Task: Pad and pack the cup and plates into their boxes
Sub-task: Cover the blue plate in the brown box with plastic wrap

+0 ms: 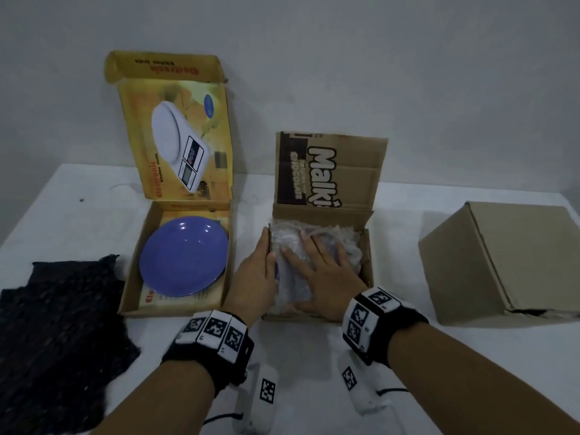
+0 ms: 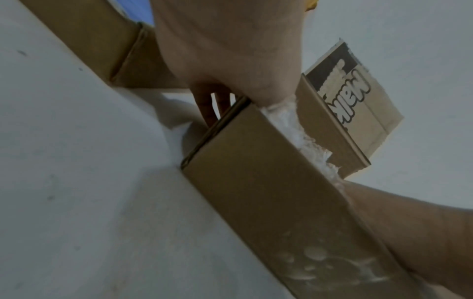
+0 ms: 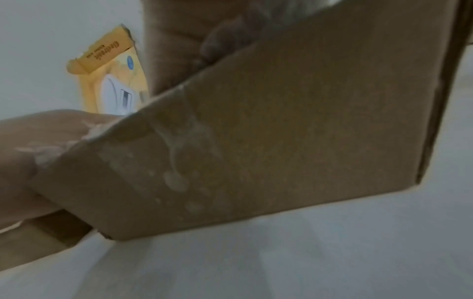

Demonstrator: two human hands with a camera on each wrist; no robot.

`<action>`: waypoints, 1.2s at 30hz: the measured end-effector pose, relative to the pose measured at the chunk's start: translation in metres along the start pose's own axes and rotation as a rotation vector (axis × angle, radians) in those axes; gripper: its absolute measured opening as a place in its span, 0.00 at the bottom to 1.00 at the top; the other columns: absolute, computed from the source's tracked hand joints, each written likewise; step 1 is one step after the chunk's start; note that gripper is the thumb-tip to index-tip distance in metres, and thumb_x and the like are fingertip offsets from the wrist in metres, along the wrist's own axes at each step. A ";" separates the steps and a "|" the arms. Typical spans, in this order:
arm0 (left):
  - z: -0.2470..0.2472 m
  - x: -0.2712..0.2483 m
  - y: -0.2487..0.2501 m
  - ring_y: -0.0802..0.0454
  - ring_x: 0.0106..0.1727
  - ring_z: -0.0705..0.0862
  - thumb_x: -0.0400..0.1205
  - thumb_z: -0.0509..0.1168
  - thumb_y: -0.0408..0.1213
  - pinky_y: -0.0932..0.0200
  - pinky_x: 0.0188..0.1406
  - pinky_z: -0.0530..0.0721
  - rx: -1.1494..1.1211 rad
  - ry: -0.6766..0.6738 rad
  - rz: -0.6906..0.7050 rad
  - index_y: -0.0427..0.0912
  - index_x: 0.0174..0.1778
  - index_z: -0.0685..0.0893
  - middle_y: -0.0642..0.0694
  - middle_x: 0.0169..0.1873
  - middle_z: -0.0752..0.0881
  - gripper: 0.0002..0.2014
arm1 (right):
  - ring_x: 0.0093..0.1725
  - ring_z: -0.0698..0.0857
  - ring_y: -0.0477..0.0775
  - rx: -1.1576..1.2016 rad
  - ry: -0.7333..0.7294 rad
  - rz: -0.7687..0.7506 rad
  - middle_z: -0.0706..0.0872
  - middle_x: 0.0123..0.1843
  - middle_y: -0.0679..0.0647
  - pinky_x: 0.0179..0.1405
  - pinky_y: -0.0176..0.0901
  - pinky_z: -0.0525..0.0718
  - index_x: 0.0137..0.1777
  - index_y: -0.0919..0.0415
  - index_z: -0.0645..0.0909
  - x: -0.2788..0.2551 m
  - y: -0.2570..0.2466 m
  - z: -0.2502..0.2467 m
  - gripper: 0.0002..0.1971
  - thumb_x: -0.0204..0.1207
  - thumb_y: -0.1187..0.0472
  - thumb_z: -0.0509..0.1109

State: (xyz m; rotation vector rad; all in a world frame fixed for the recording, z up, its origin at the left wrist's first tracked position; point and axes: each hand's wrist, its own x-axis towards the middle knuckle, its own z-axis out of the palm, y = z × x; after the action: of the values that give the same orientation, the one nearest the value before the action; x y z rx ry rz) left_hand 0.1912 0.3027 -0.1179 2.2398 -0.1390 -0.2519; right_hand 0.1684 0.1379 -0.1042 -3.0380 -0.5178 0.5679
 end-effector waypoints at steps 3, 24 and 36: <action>0.000 -0.001 0.001 0.42 0.58 0.83 0.86 0.54 0.43 0.54 0.56 0.80 0.007 0.008 0.009 0.56 0.83 0.48 0.40 0.64 0.82 0.30 | 0.83 0.37 0.57 0.051 0.017 0.003 0.34 0.84 0.56 0.79 0.68 0.41 0.81 0.42 0.34 0.000 -0.001 -0.003 0.49 0.71 0.31 0.62; 0.005 0.006 -0.001 0.48 0.77 0.68 0.84 0.54 0.33 0.51 0.73 0.73 0.185 -0.017 0.134 0.63 0.80 0.59 0.51 0.81 0.61 0.30 | 0.83 0.50 0.58 -0.120 -0.040 0.105 0.52 0.84 0.55 0.80 0.67 0.44 0.83 0.55 0.47 -0.036 0.027 -0.037 0.53 0.64 0.22 0.50; 0.005 0.008 -0.010 0.44 0.71 0.75 0.84 0.42 0.58 0.46 0.74 0.71 0.109 -0.077 0.109 0.63 0.78 0.63 0.45 0.73 0.75 0.25 | 0.84 0.38 0.57 -0.282 -0.154 0.116 0.38 0.85 0.56 0.74 0.78 0.36 0.82 0.51 0.33 -0.039 0.030 -0.030 0.48 0.74 0.30 0.56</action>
State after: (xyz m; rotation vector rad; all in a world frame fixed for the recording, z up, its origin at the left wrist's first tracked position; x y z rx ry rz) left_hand 0.1977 0.3034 -0.1298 2.3230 -0.3219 -0.2768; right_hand 0.1543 0.0989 -0.0647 -3.3267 -0.4644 0.8036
